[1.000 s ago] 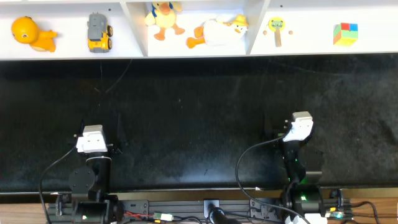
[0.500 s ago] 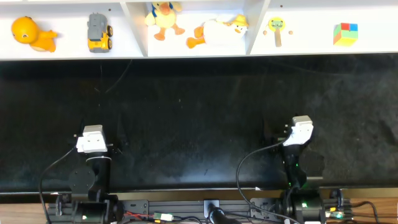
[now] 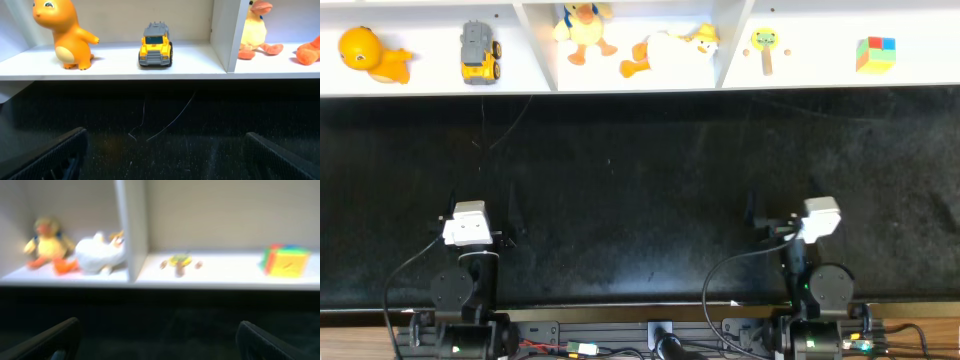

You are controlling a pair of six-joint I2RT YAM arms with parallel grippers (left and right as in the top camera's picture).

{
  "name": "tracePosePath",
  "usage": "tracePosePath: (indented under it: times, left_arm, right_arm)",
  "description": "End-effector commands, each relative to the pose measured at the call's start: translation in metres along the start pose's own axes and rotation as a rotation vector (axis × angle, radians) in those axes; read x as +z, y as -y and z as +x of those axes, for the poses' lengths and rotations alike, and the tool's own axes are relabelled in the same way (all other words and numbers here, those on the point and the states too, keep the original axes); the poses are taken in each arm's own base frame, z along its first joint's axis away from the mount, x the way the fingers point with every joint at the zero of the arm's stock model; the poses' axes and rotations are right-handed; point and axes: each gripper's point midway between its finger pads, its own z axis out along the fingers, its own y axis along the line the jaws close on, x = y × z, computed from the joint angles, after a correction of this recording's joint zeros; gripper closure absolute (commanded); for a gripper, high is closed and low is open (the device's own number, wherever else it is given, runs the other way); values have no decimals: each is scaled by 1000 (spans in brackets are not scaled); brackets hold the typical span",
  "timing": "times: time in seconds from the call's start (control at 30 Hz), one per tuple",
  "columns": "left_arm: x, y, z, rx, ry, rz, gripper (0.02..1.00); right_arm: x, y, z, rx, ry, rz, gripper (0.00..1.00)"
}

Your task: Store Toys

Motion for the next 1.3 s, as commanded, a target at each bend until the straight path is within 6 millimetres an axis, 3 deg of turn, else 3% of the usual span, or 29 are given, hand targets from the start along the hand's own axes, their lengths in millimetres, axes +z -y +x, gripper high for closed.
tracePosePath:
  times: [0.03, 0.1, 0.77, 1.3]
  left_arm:
    - [0, -1, 0, 15, 6, -4, 20]
    - [0, -1, 0, 15, 6, -4, 20]
    - [0, -1, 0, 15, 6, -4, 20]
    - [0, -1, 0, 15, 6, -4, 20]
  right_arm:
    - [-3, 28, 8, 0, -18, 110, 5]
    - [-4, 33, 7, -1, -14, 137, 5]
    - [0, 3, 9, 0, -22, 17, 7]
    - [0, 3, 9, 0, -23, 15, 7]
